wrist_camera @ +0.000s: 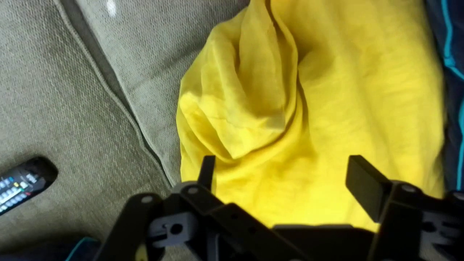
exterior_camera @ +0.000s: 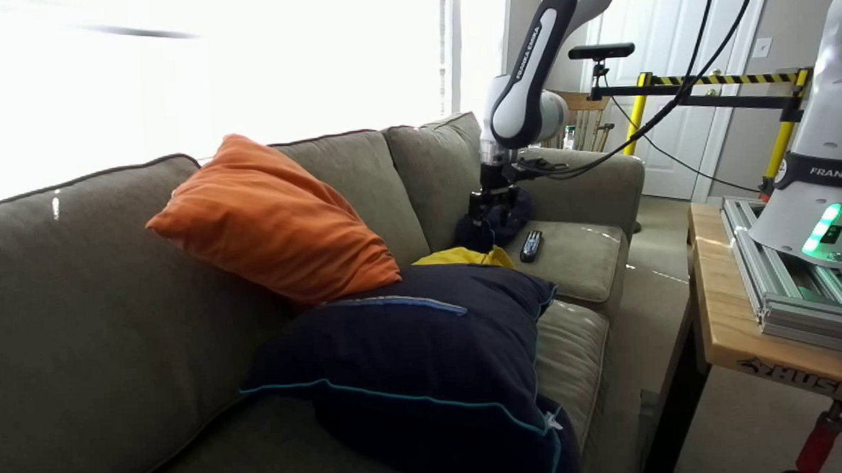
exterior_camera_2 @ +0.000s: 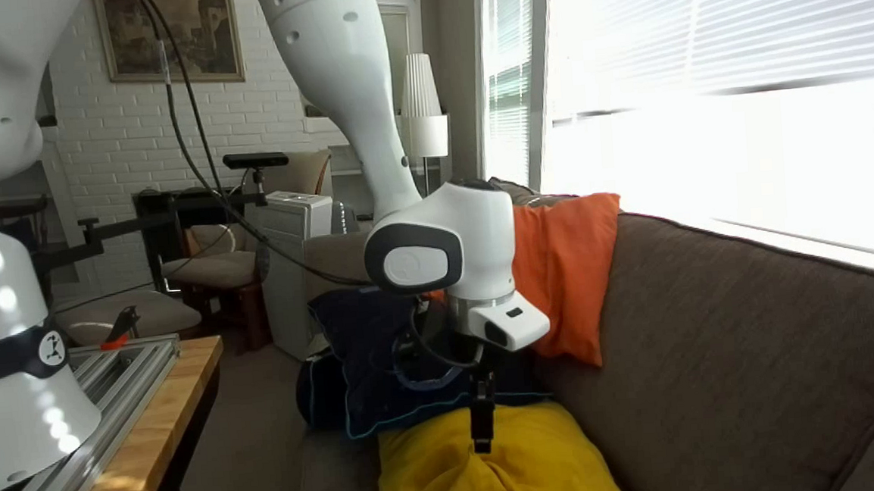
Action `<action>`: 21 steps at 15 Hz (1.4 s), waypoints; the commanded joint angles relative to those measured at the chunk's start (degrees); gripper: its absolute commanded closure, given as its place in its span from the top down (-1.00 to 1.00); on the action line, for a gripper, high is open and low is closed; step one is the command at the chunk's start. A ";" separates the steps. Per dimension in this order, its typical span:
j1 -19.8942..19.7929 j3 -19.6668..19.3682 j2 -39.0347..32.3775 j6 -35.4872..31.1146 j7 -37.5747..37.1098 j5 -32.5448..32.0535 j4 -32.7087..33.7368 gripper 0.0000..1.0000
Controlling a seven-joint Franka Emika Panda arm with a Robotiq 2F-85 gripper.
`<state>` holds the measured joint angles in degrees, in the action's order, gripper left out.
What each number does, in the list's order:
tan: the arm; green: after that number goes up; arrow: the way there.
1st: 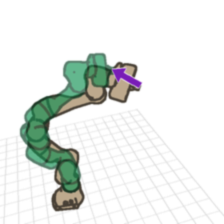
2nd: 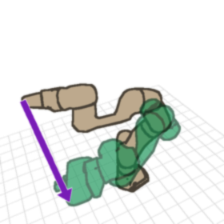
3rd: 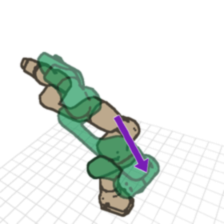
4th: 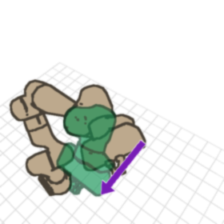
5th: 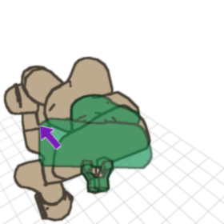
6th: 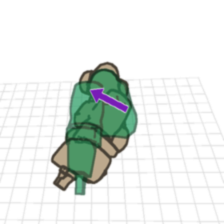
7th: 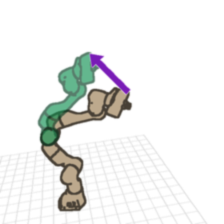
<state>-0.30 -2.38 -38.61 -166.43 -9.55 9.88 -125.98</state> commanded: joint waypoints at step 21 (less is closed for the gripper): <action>-5.54 4.83 -22.94 -22.28 -8.75 7.76 14.18 -0.50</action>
<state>-2.72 1.42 -63.49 -192.04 -15.63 14.80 -113.66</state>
